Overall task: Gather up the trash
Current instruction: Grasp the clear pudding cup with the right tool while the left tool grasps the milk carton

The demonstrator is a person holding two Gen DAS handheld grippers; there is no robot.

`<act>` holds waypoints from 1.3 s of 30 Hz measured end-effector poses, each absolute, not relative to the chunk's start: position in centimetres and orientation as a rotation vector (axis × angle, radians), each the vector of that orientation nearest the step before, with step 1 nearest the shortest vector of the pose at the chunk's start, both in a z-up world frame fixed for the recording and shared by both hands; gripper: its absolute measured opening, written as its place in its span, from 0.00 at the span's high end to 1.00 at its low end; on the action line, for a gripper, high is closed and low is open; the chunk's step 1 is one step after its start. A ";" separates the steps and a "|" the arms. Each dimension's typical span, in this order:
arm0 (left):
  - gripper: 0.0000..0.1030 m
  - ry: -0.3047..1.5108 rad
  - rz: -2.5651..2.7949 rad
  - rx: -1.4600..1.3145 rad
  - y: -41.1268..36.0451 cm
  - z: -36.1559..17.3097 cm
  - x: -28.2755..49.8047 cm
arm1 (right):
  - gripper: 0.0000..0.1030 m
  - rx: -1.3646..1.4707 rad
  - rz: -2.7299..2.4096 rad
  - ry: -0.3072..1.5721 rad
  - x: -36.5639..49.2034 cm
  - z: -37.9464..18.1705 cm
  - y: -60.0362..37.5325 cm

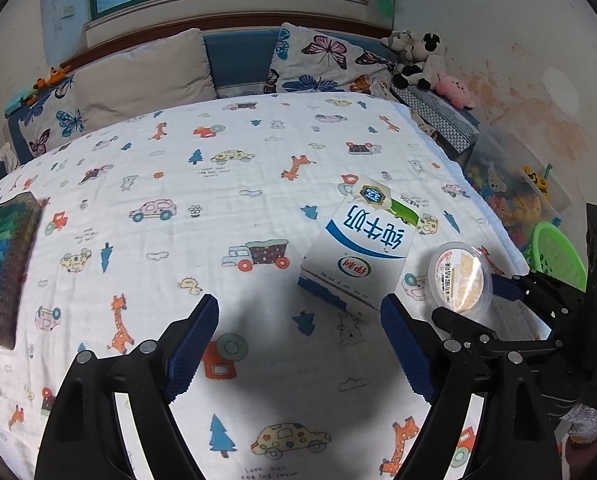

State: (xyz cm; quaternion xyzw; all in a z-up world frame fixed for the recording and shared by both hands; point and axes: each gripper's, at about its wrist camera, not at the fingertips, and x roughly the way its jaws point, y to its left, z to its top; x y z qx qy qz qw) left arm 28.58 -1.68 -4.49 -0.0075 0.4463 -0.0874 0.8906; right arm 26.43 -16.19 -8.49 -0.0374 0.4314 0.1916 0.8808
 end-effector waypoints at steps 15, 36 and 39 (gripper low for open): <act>0.15 0.902 -0.261 0.111 -4.8 -4.3 29.7 | 0.37 -0.032 0.367 0.876 24.3 -7.2 -19.5; 0.15 0.945 -0.319 0.234 -9.6 -7.5 34.2 | 0.37 -0.005 0.291 0.856 21.0 -6.0 -24.1; 0.21 0.935 -0.312 0.249 -9.9 -7.6 34.2 | 0.37 -0.001 0.284 0.859 20.8 -6.0 -24.4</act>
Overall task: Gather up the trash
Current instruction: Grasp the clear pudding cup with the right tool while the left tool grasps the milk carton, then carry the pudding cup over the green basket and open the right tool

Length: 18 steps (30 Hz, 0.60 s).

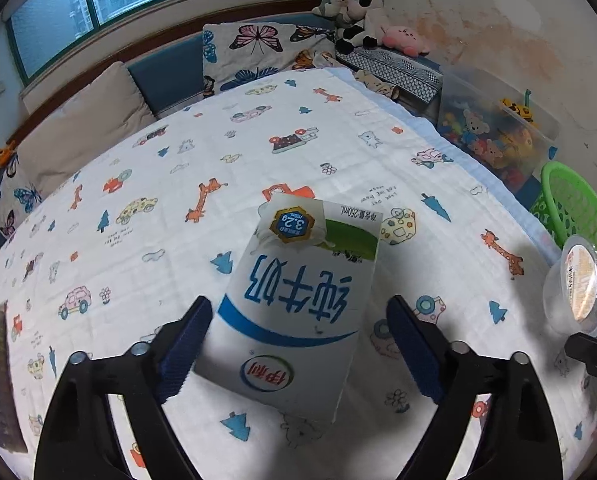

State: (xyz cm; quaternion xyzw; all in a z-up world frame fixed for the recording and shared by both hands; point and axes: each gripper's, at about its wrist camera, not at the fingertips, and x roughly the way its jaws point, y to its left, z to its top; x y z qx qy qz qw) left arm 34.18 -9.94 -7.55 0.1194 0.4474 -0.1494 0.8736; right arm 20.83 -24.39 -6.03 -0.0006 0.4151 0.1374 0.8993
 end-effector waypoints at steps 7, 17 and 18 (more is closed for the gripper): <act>0.30 0.921 -0.288 0.241 -9.8 -7.4 34.0 | 0.37 0.008 0.272 0.854 20.3 -5.8 -24.9; 0.34 0.867 -0.307 0.222 -10.3 -5.6 31.1 | 0.37 0.025 0.247 0.845 19.1 -5.4 -26.1; 0.34 0.864 -0.311 0.220 -10.4 -5.5 30.8 | 0.37 0.029 0.241 0.845 18.9 -5.4 -26.5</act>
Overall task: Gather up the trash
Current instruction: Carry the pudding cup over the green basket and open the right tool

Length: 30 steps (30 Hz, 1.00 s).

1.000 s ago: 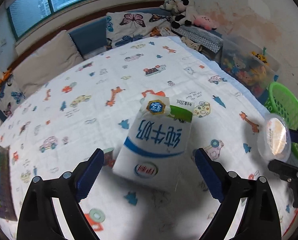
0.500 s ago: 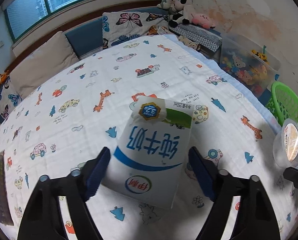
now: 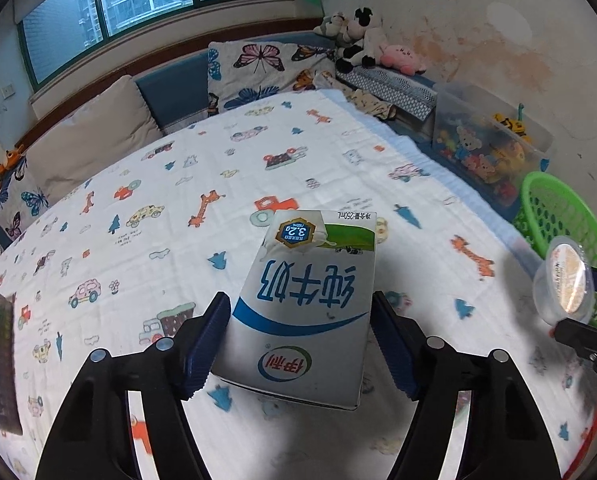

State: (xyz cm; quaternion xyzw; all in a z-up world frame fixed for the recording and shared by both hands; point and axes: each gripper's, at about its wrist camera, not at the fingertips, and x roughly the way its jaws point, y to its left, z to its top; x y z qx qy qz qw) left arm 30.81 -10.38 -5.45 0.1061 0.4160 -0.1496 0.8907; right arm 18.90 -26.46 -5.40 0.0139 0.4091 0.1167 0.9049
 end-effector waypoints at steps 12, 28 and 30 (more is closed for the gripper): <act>0.34 0.797 -0.374 0.216 -13.3 -2.1 26.2 | 0.37 0.061 0.145 0.818 16.1 -4.5 -31.4; 0.52 0.752 -0.496 0.241 -20.4 0.4 23.3 | 0.37 0.096 -0.023 0.820 13.7 -4.9 -39.8; 0.61 0.788 -0.521 0.230 -21.3 0.2 23.4 | 0.37 0.103 -0.042 0.827 13.8 -5.2 -40.8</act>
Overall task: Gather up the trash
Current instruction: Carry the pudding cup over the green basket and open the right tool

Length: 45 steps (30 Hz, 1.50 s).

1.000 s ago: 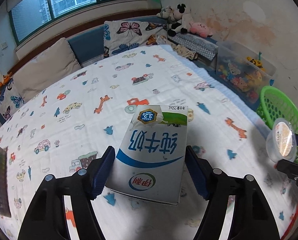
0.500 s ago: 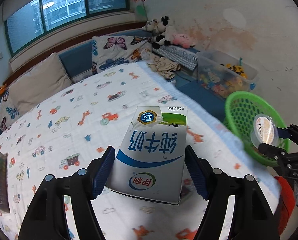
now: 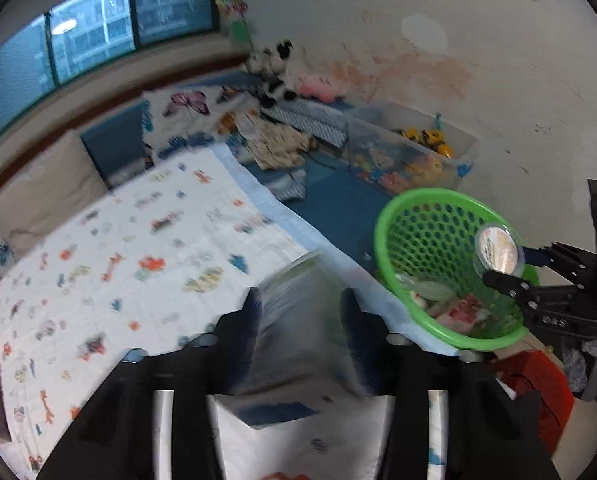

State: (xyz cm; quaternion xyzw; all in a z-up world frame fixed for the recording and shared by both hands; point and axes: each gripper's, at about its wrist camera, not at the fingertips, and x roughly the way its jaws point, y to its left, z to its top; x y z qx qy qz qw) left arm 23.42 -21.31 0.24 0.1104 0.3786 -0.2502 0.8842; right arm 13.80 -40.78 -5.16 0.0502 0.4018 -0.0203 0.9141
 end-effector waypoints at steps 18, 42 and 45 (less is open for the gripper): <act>0.34 0.864 -0.483 0.183 -20.3 -1.6 23.3 | 0.37 0.131 -0.081 0.831 13.0 -5.8 -43.3; 0.50 1.064 -0.358 0.059 -18.0 -6.3 25.1 | 0.37 0.102 -0.056 0.831 13.1 -5.5 -41.4; 0.59 1.058 -0.350 0.059 -18.0 -6.2 25.0 | 0.37 0.105 -0.060 0.832 13.2 -5.6 -41.7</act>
